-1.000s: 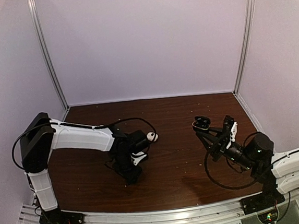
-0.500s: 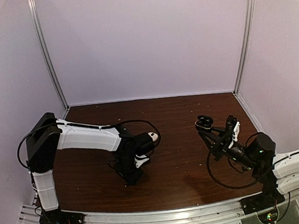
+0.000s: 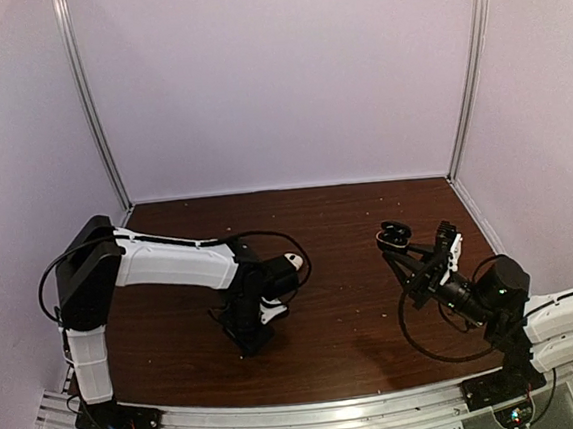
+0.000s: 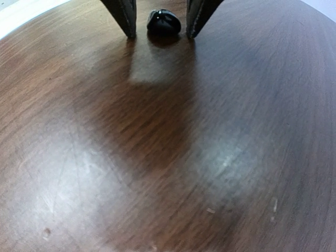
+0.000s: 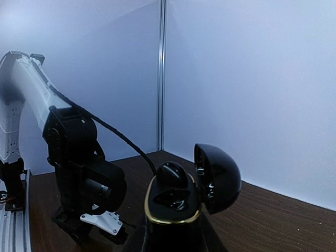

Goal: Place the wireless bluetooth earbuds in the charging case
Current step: Pick up the right earbud from the center of the board.

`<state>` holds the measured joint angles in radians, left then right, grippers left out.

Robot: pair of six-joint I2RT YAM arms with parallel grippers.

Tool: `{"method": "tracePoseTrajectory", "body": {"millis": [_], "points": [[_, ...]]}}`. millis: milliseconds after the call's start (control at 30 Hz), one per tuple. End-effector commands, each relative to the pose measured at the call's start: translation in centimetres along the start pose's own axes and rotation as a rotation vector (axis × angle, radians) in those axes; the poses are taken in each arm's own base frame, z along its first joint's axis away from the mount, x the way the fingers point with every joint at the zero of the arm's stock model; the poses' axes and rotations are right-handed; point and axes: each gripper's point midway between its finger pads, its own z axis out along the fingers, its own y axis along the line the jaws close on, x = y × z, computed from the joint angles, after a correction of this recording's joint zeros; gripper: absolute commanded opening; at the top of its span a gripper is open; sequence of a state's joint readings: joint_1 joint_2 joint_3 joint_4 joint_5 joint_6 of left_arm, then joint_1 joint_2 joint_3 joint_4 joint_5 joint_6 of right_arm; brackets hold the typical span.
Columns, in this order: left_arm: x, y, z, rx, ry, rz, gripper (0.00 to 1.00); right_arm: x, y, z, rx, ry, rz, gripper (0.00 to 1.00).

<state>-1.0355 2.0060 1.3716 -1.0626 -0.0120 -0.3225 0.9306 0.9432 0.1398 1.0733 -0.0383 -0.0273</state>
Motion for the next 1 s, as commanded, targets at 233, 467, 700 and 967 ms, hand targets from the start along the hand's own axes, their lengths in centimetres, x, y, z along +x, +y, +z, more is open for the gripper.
{"method": "tracePoseTrajectory", "body": {"millis": [233,467,700,967], "points": [[1.1,0.3,2.1,-0.045,0.096,0.070,0.26,-0.6,-0.5,-0.3,0.022,-0.025,0.012,0.00],[-0.1,0.2,1.1,-0.039,0.027,0.067,0.17,-0.5,-0.5,-0.1,0.019,-0.016,0.007,0.00],[-5.6,1.5,-5.7,-0.026,-0.324,-0.024,0.10,-0.9,-0.5,0.3,0.023,-0.014,-0.001,0.00],[-10.4,2.6,-18.8,0.024,-0.901,-0.095,0.09,-1.4,-0.3,1.9,0.015,-0.003,-0.028,0.00]]}}
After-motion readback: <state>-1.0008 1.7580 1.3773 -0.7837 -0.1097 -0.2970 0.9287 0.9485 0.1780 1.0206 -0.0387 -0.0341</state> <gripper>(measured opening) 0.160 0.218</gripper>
